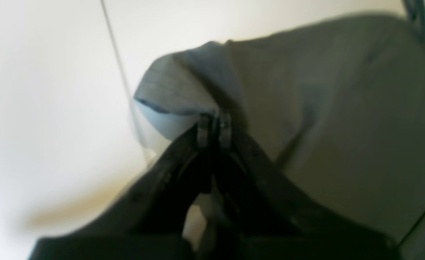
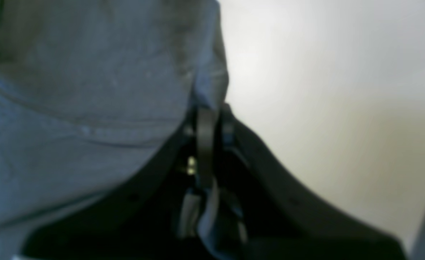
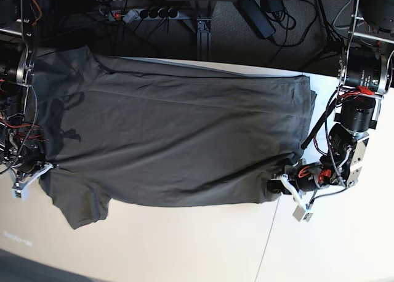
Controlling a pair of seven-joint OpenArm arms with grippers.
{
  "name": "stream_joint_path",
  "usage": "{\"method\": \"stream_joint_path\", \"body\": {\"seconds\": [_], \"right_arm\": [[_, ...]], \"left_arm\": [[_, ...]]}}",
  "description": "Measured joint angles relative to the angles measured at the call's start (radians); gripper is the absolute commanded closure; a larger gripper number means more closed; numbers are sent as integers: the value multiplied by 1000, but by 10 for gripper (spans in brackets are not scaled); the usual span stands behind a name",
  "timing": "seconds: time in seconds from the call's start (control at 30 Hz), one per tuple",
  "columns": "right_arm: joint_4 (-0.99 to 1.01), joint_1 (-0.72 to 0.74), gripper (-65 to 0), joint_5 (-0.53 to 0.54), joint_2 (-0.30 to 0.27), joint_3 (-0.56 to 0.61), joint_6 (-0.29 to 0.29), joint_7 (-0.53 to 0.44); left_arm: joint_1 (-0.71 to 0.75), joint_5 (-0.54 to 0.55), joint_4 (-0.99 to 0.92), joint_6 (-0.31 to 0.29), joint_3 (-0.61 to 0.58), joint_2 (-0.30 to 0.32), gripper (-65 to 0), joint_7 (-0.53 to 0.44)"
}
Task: Fold the T-shirt properly
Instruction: 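Fold the second side edge over the first with both grippers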
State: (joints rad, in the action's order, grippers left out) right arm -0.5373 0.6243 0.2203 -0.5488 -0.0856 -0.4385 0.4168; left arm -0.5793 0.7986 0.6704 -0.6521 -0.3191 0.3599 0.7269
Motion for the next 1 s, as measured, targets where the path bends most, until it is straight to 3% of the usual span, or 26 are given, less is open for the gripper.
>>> {"method": "stream_joint_path", "body": {"seconds": [0.37, 0.53, 0.67, 0.97, 1.0], "right_arm": [[-397, -271, 0, 278, -100, -16, -9, 128], [-541, -406, 0, 311, -122, -127, -10, 192], [-603, -502, 0, 394, -135, -204, -10, 224], [-647, -633, 0, 396, -134, -276, -11, 232], [-645, -639, -72, 395, -132, -276, -11, 230]], "left_arm": [[156, 285, 433, -29, -3, 212, 0, 241], [287, 299, 666, -31, -7, 292, 0, 253], [342, 309, 779, -30, -7, 320, 0, 246], [402, 291, 788, -30, -7, 321, 0, 251], [402, 289, 788, -30, -7, 321, 0, 249]]}}
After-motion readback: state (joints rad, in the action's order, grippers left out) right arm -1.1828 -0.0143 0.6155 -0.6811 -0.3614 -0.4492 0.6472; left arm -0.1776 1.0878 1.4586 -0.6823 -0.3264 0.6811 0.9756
